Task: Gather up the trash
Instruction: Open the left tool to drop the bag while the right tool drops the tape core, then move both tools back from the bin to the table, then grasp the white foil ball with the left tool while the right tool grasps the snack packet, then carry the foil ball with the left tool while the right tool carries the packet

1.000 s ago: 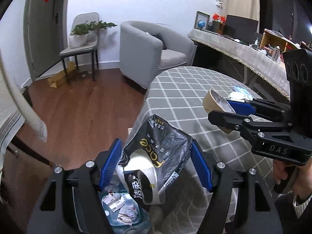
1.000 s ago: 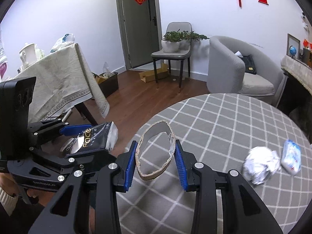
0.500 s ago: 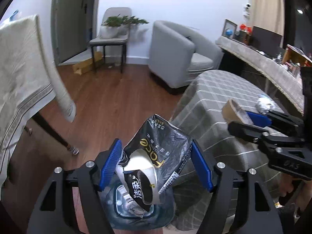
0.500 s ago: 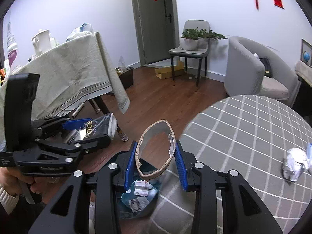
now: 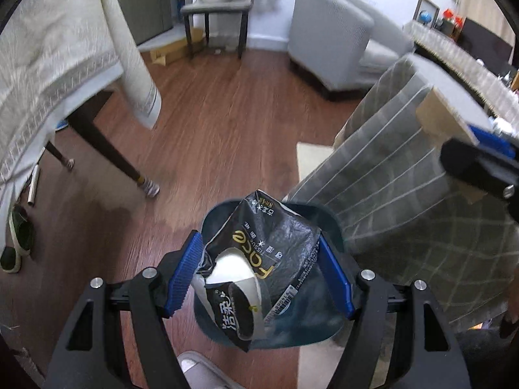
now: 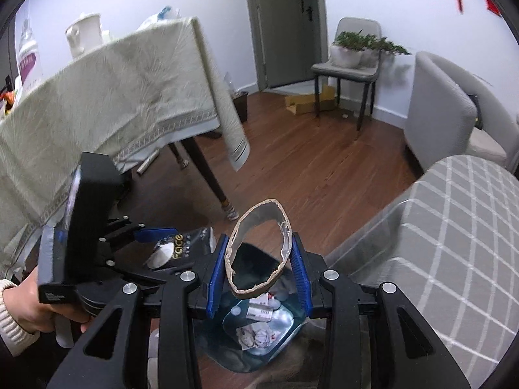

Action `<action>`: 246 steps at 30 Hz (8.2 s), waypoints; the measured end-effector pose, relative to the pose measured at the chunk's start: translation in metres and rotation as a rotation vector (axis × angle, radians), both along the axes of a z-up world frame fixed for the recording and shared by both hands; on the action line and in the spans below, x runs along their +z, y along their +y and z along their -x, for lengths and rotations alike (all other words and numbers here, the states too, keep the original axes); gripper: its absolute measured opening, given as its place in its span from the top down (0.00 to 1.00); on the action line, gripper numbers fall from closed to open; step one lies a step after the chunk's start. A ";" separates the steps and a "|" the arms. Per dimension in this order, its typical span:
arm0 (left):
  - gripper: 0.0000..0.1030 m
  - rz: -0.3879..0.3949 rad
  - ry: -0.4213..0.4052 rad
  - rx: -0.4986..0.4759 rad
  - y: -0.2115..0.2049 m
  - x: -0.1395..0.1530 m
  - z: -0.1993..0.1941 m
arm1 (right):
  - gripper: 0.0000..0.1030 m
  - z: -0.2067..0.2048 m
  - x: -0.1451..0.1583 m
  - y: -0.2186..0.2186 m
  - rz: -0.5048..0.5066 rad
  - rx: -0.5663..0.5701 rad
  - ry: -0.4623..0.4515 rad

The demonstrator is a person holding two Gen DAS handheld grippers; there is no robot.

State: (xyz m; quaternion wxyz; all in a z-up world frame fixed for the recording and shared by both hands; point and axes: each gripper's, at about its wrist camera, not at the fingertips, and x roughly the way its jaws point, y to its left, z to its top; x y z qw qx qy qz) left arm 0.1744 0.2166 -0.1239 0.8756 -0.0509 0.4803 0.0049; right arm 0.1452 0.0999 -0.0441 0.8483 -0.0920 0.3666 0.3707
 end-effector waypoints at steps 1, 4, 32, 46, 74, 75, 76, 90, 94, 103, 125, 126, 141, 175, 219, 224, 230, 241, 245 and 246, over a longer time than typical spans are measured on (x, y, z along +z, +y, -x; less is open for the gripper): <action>0.29 0.000 0.023 -0.003 0.002 -0.008 0.000 | 0.63 0.000 -0.002 0.004 0.003 0.004 0.005; 0.29 0.019 0.071 -0.011 0.005 -0.027 0.000 | 0.63 -0.003 -0.009 0.014 0.009 0.012 0.024; 0.21 0.054 0.035 0.048 0.045 -0.022 0.021 | 0.63 -0.028 -0.078 0.063 0.100 0.001 0.195; 0.47 0.082 -0.189 0.075 0.055 0.065 0.035 | 0.63 -0.029 -0.158 0.091 0.247 0.007 0.331; 0.57 0.085 -0.357 0.043 0.043 0.135 0.052 | 0.44 -0.011 -0.211 0.080 0.431 0.034 0.378; 0.57 0.086 -0.364 0.043 0.041 0.138 0.051 | 0.44 -0.011 -0.205 0.080 0.419 0.033 0.369; 0.57 0.085 -0.368 0.042 0.040 0.139 0.051 | 0.44 -0.010 -0.199 0.079 0.406 0.033 0.360; 0.53 0.034 -0.433 0.042 0.013 0.165 0.042 | 0.44 0.008 -0.056 0.050 0.114 0.074 0.083; 0.46 0.034 -0.446 0.043 0.006 0.170 0.038 | 0.44 0.011 -0.026 0.033 0.067 0.071 0.025; 0.26 0.046 -0.465 0.003 -0.028 0.172 0.024 | 0.44 0.004 0.017 -0.026 0.011 -0.015 -0.070; 0.06 0.031 -0.462 -0.115 -0.150 0.167 -0.022 | 0.28 -0.020 0.057 -0.177 -0.026 -0.299 -0.169; 0.06 0.032 -0.459 -0.120 -0.155 0.166 -0.024 | 0.28 -0.022 0.057 -0.183 -0.023 -0.308 -0.165; 0.05 0.017 -0.412 -0.254 -0.238 0.151 -0.059 | 0.19 -0.051 0.074 -0.260 0.011 -0.438 -0.171; 0.08 0.036 -0.215 -0.510 -0.361 0.091 -0.118 | 0.11 -0.120 0.050 -0.377 0.008 -0.620 -0.030; 0.46 0.074 -0.274 -0.341 -0.261 0.115 -0.085 | 0.48 -0.140 0.007 -0.314 0.172 -0.564 0.057; 0.46 0.074 -0.291 -0.299 -0.241 0.119 -0.068 | 0.48 -0.127 0.011 -0.304 0.141 -0.553 0.028; 0.46 0.049 -0.327 -0.271 -0.226 0.128 -0.045 | 0.48 -0.097 0.021 -0.282 0.111 -0.510 -0.017; 0.47 0.000 -0.364 -0.194 -0.202 0.123 -0.006 | 0.48 -0.036 0.033 -0.264 0.032 -0.456 -0.059; 0.47 -0.002 -0.367 -0.176 -0.194 0.122 0.003 | 0.48 -0.020 0.037 -0.264 -0.012 -0.440 -0.061; 0.47 0.003 -0.365 -0.171 -0.192 0.121 0.004 | 0.48 -0.016 0.038 -0.262 -0.020 -0.434 -0.062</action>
